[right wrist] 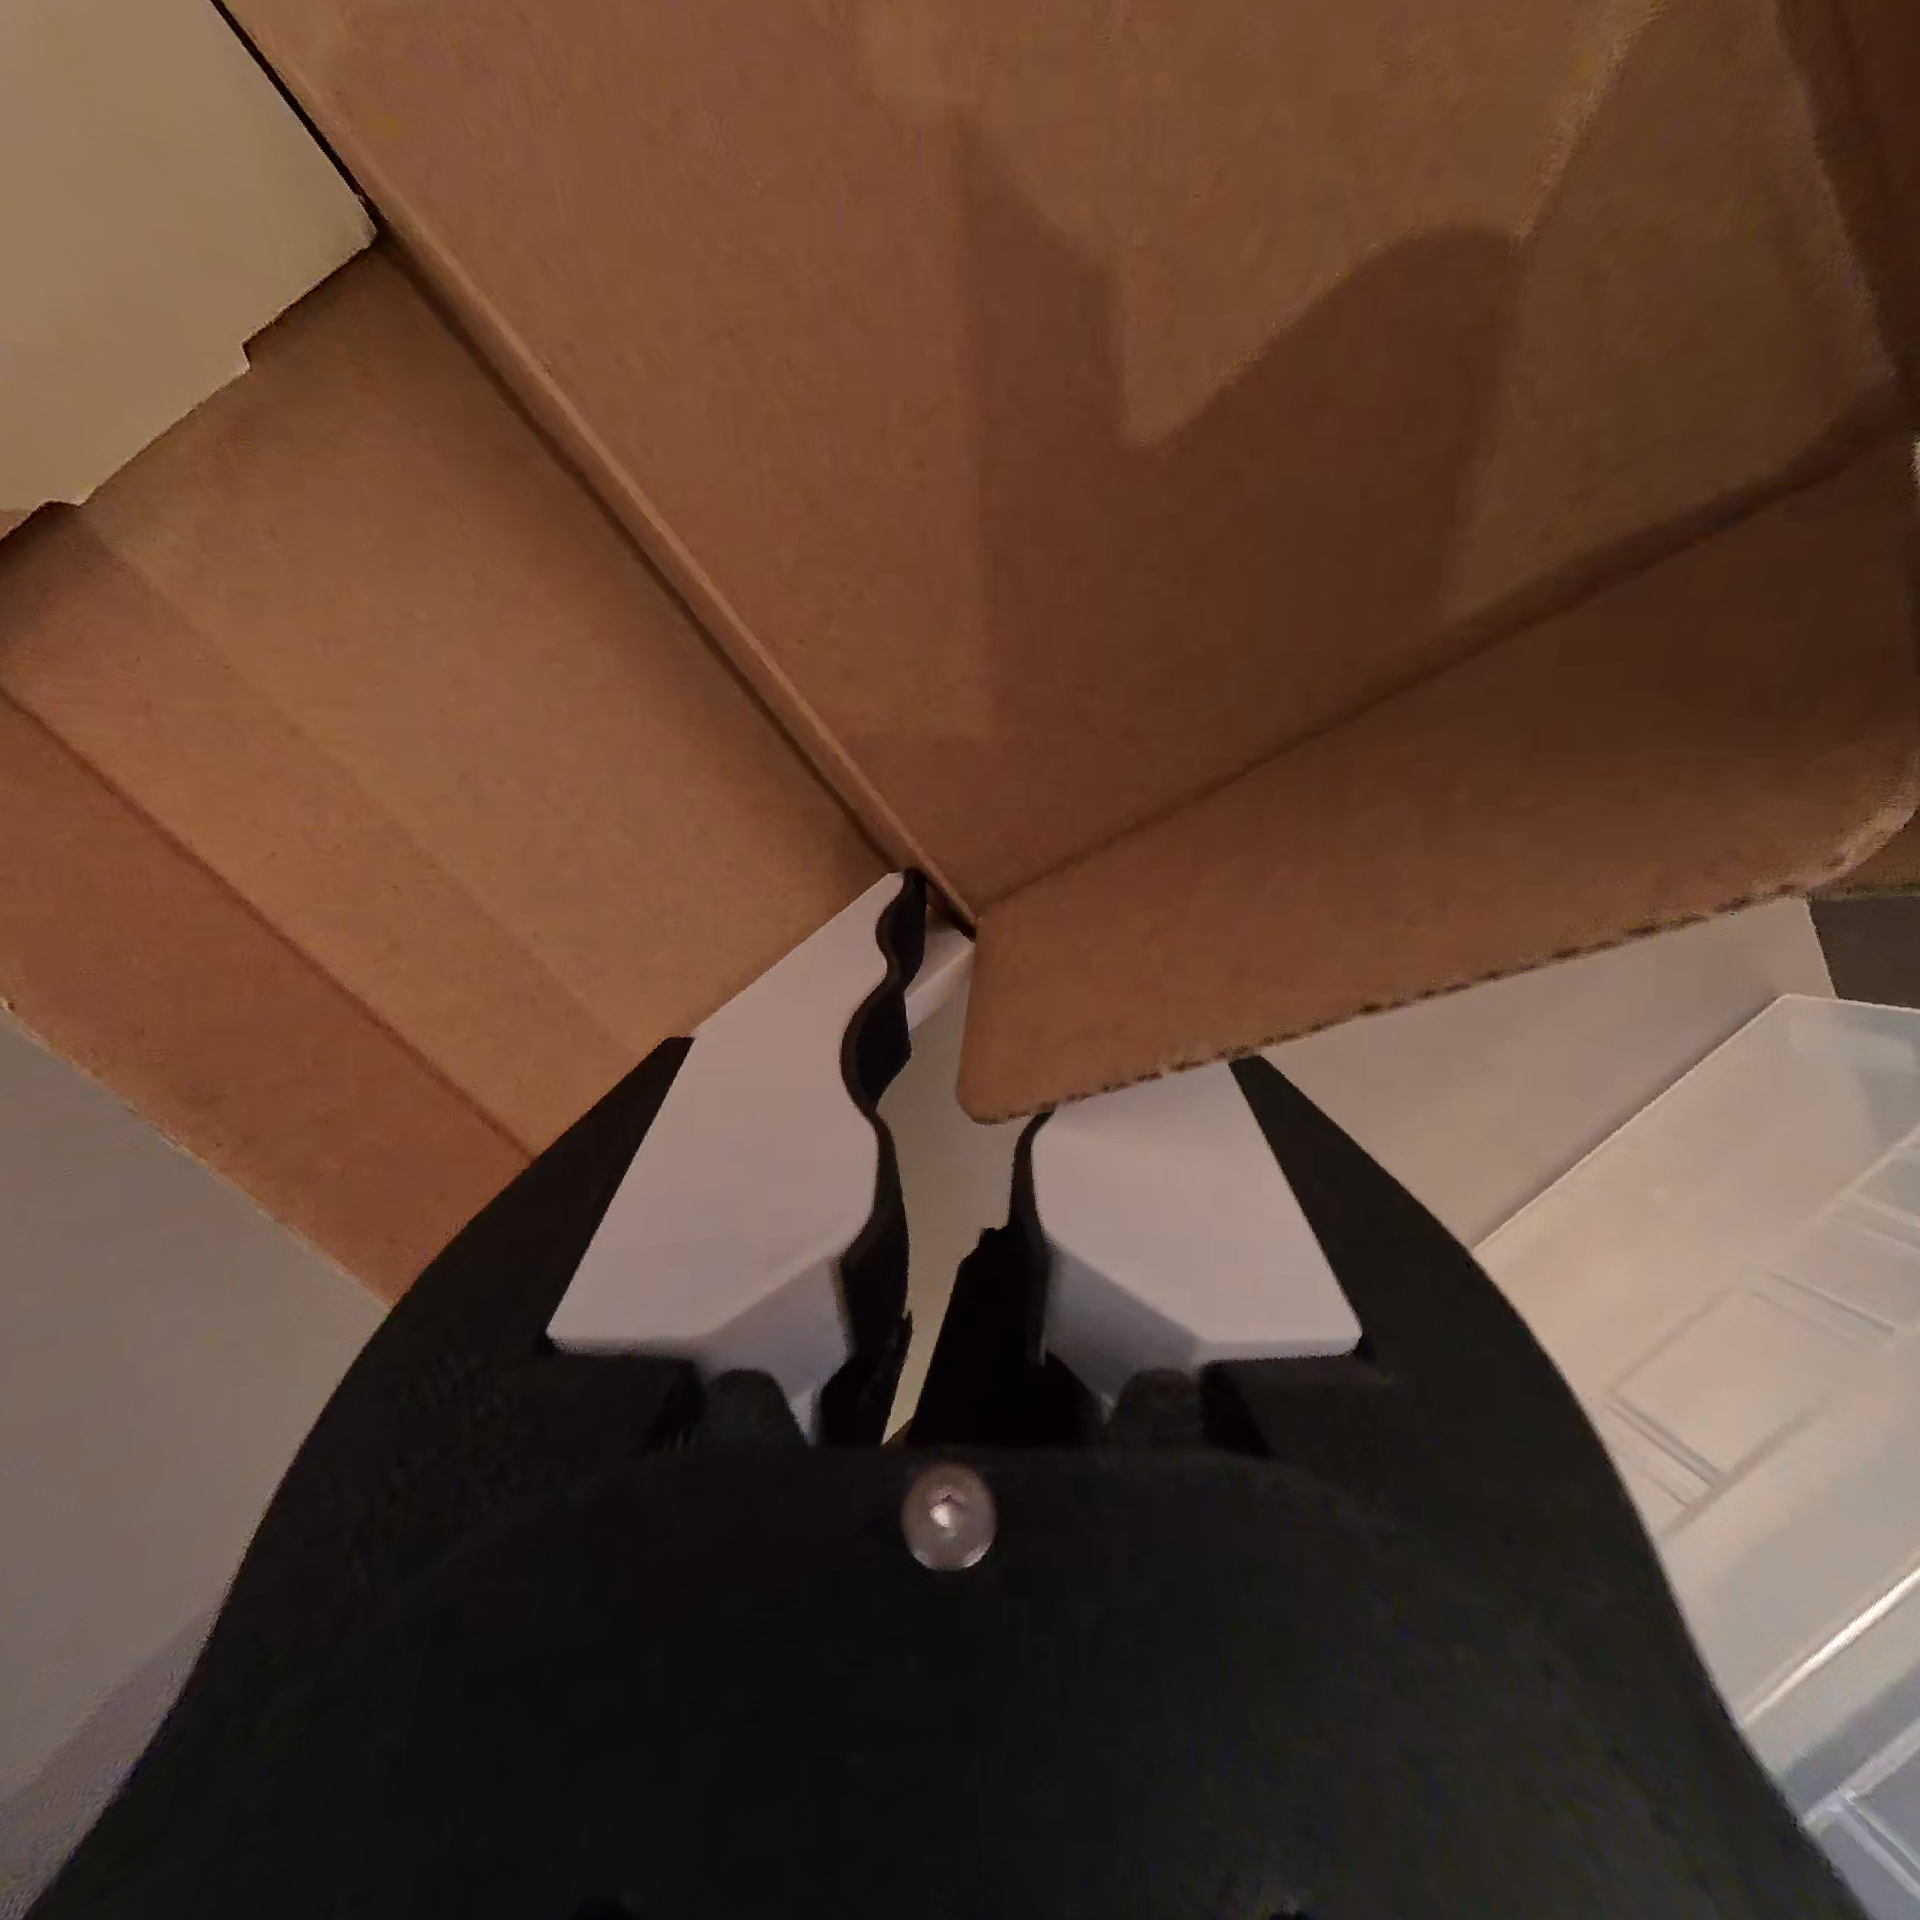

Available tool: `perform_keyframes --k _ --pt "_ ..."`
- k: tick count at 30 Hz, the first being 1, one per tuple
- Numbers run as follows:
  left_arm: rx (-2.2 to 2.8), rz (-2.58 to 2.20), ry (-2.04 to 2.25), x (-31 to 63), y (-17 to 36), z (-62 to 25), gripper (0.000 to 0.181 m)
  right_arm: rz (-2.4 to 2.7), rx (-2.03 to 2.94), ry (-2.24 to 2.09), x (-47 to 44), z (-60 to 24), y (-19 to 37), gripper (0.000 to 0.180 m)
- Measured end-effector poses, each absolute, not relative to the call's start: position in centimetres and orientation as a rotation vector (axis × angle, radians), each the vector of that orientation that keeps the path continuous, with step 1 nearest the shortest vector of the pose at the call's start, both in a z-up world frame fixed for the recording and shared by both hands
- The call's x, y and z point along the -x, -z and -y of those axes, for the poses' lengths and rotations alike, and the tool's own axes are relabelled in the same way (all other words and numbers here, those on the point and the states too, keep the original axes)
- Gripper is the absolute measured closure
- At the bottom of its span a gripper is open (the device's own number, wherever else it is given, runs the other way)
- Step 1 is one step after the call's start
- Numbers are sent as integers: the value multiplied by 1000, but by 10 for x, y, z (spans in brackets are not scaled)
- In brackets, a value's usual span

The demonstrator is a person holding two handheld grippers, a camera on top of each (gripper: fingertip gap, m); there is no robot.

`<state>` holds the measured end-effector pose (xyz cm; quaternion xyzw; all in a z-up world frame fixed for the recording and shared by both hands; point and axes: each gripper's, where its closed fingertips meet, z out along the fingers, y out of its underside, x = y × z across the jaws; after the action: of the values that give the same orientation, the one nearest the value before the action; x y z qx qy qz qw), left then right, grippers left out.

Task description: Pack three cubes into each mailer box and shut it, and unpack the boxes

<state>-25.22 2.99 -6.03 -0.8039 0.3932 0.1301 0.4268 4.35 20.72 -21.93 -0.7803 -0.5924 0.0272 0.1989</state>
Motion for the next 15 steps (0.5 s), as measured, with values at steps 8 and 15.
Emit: perform_keyframes --k 8,15 --pt "2493 -758 -351 366 150 -49 120 1676 2168 -100 -40 -207 219 170" --pt "2667 -1123 -541 413 198 -57 109 1693 2148 -112 -38 -207 218 170"
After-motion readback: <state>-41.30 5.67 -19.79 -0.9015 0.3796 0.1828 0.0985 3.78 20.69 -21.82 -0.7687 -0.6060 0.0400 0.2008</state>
